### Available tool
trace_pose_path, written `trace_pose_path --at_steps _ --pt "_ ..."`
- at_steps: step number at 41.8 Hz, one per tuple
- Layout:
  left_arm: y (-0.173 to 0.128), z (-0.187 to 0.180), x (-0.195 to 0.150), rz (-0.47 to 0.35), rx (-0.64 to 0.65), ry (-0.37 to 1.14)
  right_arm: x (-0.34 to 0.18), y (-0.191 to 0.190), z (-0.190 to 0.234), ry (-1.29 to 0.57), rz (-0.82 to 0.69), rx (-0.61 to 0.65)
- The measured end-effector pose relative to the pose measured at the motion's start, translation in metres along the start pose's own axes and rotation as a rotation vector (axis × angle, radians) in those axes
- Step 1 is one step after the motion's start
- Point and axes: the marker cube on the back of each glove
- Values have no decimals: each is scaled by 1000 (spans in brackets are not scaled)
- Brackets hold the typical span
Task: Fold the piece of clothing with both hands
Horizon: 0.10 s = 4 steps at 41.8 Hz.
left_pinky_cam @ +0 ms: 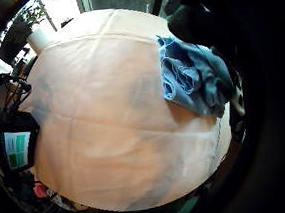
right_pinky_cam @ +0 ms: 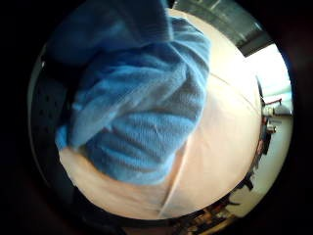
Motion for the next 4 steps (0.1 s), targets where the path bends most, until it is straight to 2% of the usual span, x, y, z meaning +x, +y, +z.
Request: trace_pose_path --at_steps 2,4 --pt "12 -11 14 25 -62 68 1 17 -13 8 16 -104" --pt "16 -16 23 53 -58 84 6 33 -32 89 61 -175"
